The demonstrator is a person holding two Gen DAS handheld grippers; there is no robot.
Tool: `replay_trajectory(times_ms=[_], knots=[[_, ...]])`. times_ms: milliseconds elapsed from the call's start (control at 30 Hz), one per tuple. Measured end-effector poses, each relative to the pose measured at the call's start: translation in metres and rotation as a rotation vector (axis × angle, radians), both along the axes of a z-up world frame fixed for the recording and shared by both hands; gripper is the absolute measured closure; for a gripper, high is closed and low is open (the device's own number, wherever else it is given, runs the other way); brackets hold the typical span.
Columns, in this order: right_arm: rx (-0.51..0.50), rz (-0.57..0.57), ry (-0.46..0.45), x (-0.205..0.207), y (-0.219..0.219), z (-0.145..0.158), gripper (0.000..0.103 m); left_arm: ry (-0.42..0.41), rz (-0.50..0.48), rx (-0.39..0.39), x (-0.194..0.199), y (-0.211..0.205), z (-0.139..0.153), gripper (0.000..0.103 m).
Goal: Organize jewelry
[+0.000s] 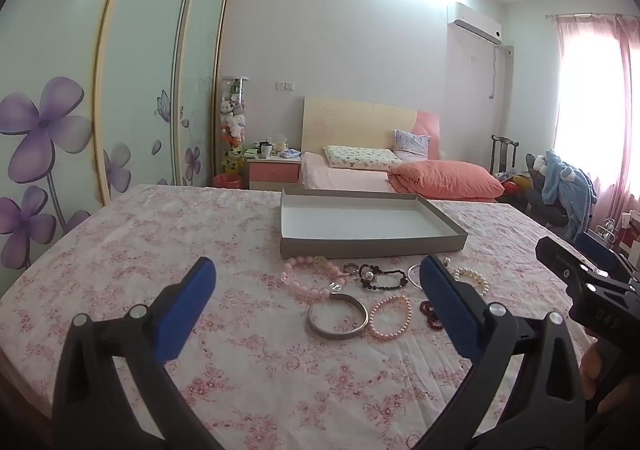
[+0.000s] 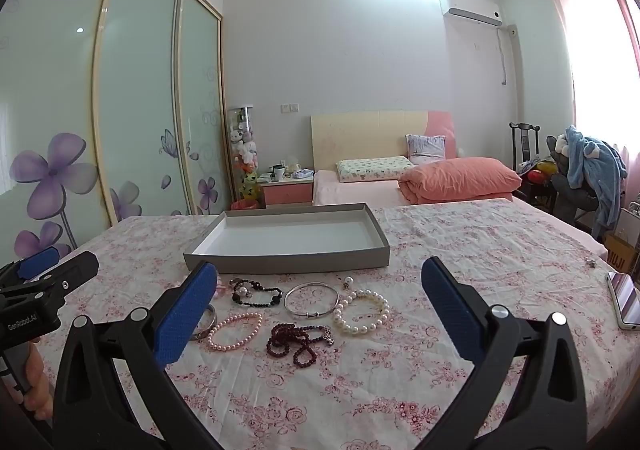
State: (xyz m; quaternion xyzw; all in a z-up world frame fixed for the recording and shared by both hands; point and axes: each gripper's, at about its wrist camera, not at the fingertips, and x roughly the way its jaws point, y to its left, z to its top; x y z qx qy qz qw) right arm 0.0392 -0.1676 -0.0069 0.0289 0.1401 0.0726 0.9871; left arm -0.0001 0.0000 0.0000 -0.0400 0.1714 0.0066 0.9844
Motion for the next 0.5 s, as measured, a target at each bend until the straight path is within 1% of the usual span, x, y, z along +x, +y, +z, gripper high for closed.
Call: replay_trajectory(times_ms=[500], knots=[[-0.001,-0.001,0.005,0.0014,-0.0003,-0.0004,0.002,0.005,0.0,-0.004,0.0002,0.0002,-0.0001,0.004]])
